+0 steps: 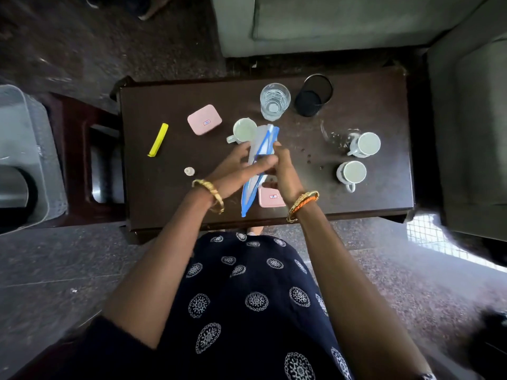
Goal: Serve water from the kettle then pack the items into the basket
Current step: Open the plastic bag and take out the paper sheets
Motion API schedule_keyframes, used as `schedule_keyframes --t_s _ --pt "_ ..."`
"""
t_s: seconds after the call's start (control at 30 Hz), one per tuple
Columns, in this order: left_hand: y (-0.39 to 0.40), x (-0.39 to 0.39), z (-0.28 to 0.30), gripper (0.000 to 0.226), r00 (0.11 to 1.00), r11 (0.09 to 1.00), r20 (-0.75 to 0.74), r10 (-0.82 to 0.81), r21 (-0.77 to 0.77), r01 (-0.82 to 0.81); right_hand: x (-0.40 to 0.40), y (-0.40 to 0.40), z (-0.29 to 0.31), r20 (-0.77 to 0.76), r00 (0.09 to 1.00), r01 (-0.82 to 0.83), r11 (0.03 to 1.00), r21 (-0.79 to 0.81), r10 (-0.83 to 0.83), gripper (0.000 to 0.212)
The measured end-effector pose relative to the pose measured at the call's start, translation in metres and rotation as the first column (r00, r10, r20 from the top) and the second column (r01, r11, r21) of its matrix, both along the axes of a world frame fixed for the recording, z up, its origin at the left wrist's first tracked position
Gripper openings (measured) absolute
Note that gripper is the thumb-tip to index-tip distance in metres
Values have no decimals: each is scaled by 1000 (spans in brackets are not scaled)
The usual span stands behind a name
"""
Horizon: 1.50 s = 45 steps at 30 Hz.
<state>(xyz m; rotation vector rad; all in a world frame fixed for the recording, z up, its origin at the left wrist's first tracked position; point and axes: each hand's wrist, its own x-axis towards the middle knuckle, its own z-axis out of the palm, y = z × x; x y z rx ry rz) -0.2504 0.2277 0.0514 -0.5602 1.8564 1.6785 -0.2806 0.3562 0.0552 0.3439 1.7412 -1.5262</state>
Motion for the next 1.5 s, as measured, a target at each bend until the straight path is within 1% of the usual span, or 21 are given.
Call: schedule_keyframes --t_s 0.07,0.13,0.17,0.23,0.3,0.33,0.37,0.43,0.47,0.6,0.7,0.77,0.87,0.93,0.97,1.0,1.17,1.27,1.33,1.43,1.5 --pt "8 -12 -8 53 998 991 -8 61 -119 -61 0 -5 -1 -38 999 8 1000 11 -8 52" --pt "1 -19 -20 34 992 965 -36 124 -228 -129 -3 -6 -4 -48 998 32 998 61 -30 64" --pt "-3 -19 -23 23 992 963 -52 117 -239 -126 -5 -6 -6 -50 999 24 996 88 -19 70" --pt "-12 -19 -24 20 995 955 -85 47 -289 -69 -7 -9 -9 -40 999 3 990 140 3 77" --pt "-21 -16 -21 14 989 906 -149 7 -417 -69 -6 -15 -8 -29 999 40 977 210 -35 75" --pt "-26 -14 -20 7 984 881 -176 20 -462 -101 -5 -15 -8 -57 996 84 959 270 -71 67" --pt "-32 -12 -20 3 979 853 -200 30 -506 -129 -5 -16 -7 -122 990 114 926 359 -75 55" --pt "-45 -9 -17 10 969 780 -249 -9 -608 -149 -3 -15 -7 -287 957 130 813 568 48 27" --pt "-49 -8 -16 11 962 747 -269 -52 -649 -141 -1 -16 -6 -330 938 136 760 635 108 21" --pt "-51 -9 -5 10 909 672 -372 -186 -724 -158 9 -33 0 -373 896 144 635 759 242 38" --pt "-49 -10 2 14 848 651 -443 -291 -741 -164 12 -45 4 -385 865 120 612 782 322 54" --pt "-49 -12 1 15 840 646 -424 -339 -754 -120 12 -52 4 -324 869 46 592 805 373 61" --pt "-51 -19 -7 29 908 682 -279 -314 -731 11 13 -57 1 -234 904 -25 591 806 358 59" --pt "-50 -21 -12 36 884 577 -131 -450 -798 175 13 -57 -2 -203 929 -29 609 792 309 57" --pt "-51 -21 -15 42 859 537 -94 -504 -813 226 13 -57 -4 -186 941 -30 618 786 282 58" --pt "-50 -21 -16 46 850 532 -77 -522 -808 254 13 -57 -7 -168 951 -32 625 780 259 59" --pt "-40 -13 -22 60 879 655 -134 -457 -720 231 16 -48 -27 -90 982 -29 608 793 164 49" --pt "-33 -7 -21 61 910 740 -181 -373 -650 174 13 -42 -38 -62 994 -10 641 768 90 50" --pt "-29 -4 -20 60 922 781 -207 -327 -608 140 9 -40 -44 -40 999 15 688 726 20 48" --pt "-21 -3 -21 63 935 812 -214 -281 -572 113 2 -39 -50 -42 995 99 744 660 -95 39" --pt "-15 -4 -24 61 942 820 -209 -264 -563 105 -2 -38 -53 -81 991 134 749 649 -106 30"
